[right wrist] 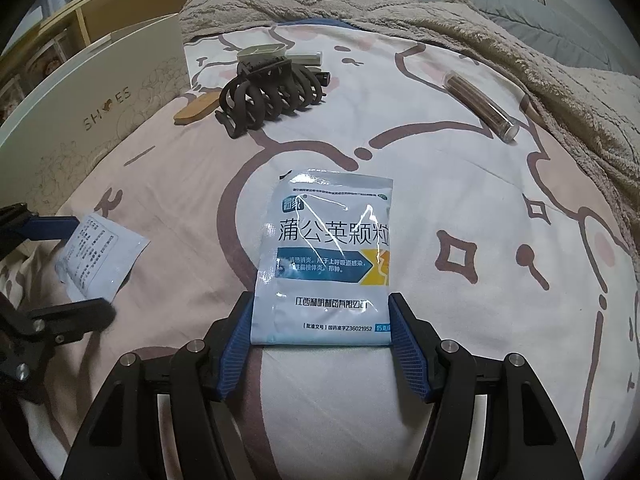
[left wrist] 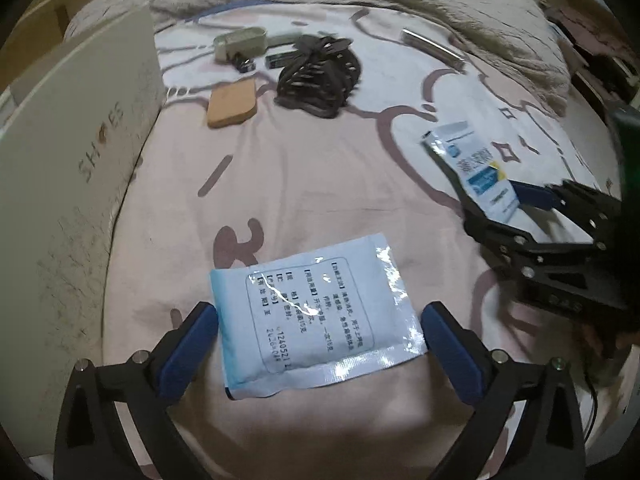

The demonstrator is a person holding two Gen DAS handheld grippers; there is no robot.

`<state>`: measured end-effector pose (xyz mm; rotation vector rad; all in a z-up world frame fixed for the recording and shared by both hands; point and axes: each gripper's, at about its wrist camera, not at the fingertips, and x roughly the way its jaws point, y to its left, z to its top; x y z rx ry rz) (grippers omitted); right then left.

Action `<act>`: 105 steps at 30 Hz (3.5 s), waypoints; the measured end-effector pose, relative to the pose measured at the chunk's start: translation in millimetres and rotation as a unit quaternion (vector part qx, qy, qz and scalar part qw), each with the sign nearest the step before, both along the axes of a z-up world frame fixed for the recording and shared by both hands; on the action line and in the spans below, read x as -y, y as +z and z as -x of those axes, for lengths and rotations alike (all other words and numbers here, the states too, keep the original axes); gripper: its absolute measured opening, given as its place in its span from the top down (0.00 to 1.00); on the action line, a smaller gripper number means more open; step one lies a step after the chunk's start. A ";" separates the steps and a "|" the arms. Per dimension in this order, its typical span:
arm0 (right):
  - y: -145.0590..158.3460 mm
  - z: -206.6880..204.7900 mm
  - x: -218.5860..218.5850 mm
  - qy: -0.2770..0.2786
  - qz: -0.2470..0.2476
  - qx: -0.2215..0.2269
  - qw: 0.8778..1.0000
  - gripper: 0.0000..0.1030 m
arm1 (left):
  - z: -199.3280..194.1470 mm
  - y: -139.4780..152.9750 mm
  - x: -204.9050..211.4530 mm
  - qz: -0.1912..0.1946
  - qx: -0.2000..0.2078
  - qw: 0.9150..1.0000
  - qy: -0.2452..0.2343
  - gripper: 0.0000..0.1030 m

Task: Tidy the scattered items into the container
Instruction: 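Grasp the white printed sachet with the left gripper and lift it, then carry both held sachets over the white shoe box with both grippers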

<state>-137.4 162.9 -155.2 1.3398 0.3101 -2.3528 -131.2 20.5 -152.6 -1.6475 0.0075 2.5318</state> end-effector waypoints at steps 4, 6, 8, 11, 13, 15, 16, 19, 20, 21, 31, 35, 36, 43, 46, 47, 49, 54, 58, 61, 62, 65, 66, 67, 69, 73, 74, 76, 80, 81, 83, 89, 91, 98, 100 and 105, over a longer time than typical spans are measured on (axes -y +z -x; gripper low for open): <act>-0.4 -0.4 0.0 0.000 -0.001 -0.003 1.000 0.36 | 1.5 -1.7 6.3 -0.016 0.000 1.000 0.017 0.00; -0.7 -1.3 0.6 -0.001 -0.002 -0.006 1.000 0.36 | 1.5 -2.8 12.7 -0.037 -0.003 0.999 0.025 0.00; -1.0 -2.4 0.4 -0.003 -0.001 -0.010 1.000 0.36 | 2.6 -4.3 15.1 -0.051 -0.002 0.998 0.027 0.00; -0.6 -1.8 -1.6 -0.009 0.008 -0.009 1.000 0.36 | 1.7 -4.4 13.7 -0.053 -0.004 0.998 0.025 0.00; -0.3 -0.3 -1.4 -0.009 0.013 -0.004 1.000 0.32 | 1.1 -5.5 13.3 -0.055 -0.004 0.998 0.025 0.00; -1.0 0.2 1.8 -0.007 0.015 0.000 1.000 0.19 | 0.6 -6.2 13.8 -0.059 -0.004 0.998 0.027 0.00; -2.1 -0.1 4.6 -0.004 0.012 0.002 1.000 0.15 | 0.0 -6.5 13.9 -0.060 -0.006 0.998 0.027 0.00; -3.4 -0.1 11.3 -0.002 -0.003 0.005 1.000 0.10 | -2.1 -7.4 14.9 -0.063 -0.014 0.998 0.029 0.00; -2.8 2.0 10.6 -0.007 0.001 0.012 1.000 0.09 | -2.6 -7.7 15.2 -0.064 -0.017 0.997 0.029 0.01; -2.2 4.5 9.6 -0.012 0.006 0.020 1.000 0.09 | -3.7 -7.7 15.7 -0.065 -0.020 0.997 0.030 0.01; 7.2 20.7 15.2 -0.050 -0.036 0.010 0.998 0.09 | -12.1 -6.6 22.7 -0.058 -0.049 0.996 0.041 0.17; 9.2 28.5 18.1 -0.056 -0.049 0.003 0.997 0.09 | -14.2 -4.5 25.8 -0.058 -0.059 0.996 0.044 0.26; 8.5 30.4 19.5 -0.054 -0.055 0.003 0.997 0.09 | -14.3 -3.0 26.9 -0.058 -0.063 0.995 0.046 0.30; 9.5 32.8 25.8 -0.040 -0.044 0.026 0.998 0.39 | -12.2 4.0 39.5 -0.072 -0.067 0.994 0.050 0.58; 10.5 31.0 28.1 -0.041 -0.045 0.027 0.998 0.42 | -13.2 5.1 42.1 -0.079 -0.067 0.993 0.048 0.61; 10.8 30.1 28.3 -0.043 -0.045 0.028 0.998 0.42 | -13.9 5.3 42.3 -0.080 -0.067 0.993 0.047 0.61; 10.9 29.3 28.3 -0.046 -0.044 0.030 0.998 0.42 | -14.9 5.5 41.9 -0.080 -0.067 0.994 0.046 0.61; 8.2 27.3 23.1 -0.057 -0.026 0.034 0.997 0.39 | -14.2 4.3 39.3 -0.088 -0.053 0.993 0.051 0.28; 5.4 22.3 20.0 -0.061 -0.010 0.040 0.997 0.31 | -10.5 2.4 26.2 -0.077 -0.042 0.995 0.056 0.08; 5.0 18.4 22.3 -0.057 -0.018 0.034 0.998 0.31 | -3.3 -1.8 17.1 -0.062 -0.031 0.995 0.071 0.00; 5.0 18.2 22.6 -0.057 -0.019 0.034 0.998 0.31 | -0.8 -3.9 14.9 -0.054 -0.029 0.995 0.078 0.00; 4.6 18.4 23.1 -0.057 -0.022 0.035 0.998 0.31 | 3.0 -7.8 10.2 -0.037 -0.033 0.995 0.092 0.00; 4.4 18.7 23.8 -0.057 -0.024 0.035 0.997 0.31 | 3.1 -8.9 9.7 -0.034 -0.038 0.994 0.096 0.01; 4.3 19.1 24.5 -0.058 -0.027 0.035 0.997 0.31 | 3.0 -10.1 8.8 -0.029 -0.043 0.994 0.095 0.01; 5.6 19.0 26.2 -0.058 -0.030 0.032 0.997 0.38 | 0.6 -12.1 5.4 -0.014 -0.058 0.994 0.087 0.03; 9.1 20.3 28.0 -0.051 -0.034 0.033 0.998 0.40 | -2.4 -11.8 6.5 -0.010 -0.076 0.994 0.077 0.13; 9.5 20.4 26.8 -0.053 -0.031 0.035 0.997 0.40 | -2.5 -11.2 7.6 -0.011 -0.079 0.994 0.077 0.17; 10.9 20.5 26.2 -0.056 -0.029 0.036 0.997 0.41 | -2.4 -9.8 10.3 -0.015 -0.084 0.993 0.077 0.23; 17.7 20.5 23.7 -0.065 -0.023 0.030 0.997 0.41 | -4.0 -5.4 17.8 -0.026 -0.090 0.993 0.074 0.37; 20.3 20.5 22.8 -0.066 -0.020 0.027 0.997 0.41 | -4.0 -4.2 18.2 -0.027 -0.091 0.993 0.072 0.38; 26.4 20.6 20.6 -0.072 -0.012 0.020 0.997 0.41 | -4.0 -1.2 20.0 -0.034 -0.091 0.993 0.065 0.42; 44.1 23.8 16.0 -0.081 0.008 0.004 0.997 0.41 | -4.3 9.1 22.7 -0.051 -0.092 0.993 0.052 0.54; 49.3 25.0 15.7 -0.085 0.014 0.000 0.996 0.41 | -4.1 13.8 22.7 -0.053 -0.097 0.993 0.045 0.60; 60.3 22.2 16.7 -0.084 0.020 -0.015 0.996 0.41 | -3.1 21.4 29.2 -0.064 -0.102 0.992 0.040 0.75; 63.5 20.6 16.2 -0.085 0.022 -0.019 0.996 0.41 | -3.3 22.6 31.5 -0.070 -0.101 0.992 0.040 0.78; 71.8 18.0 17.0 -0.085 0.030 -0.028 0.996 0.41 | -7.2 32.8 36.6 -0.087 -0.109 0.989 0.038 0.88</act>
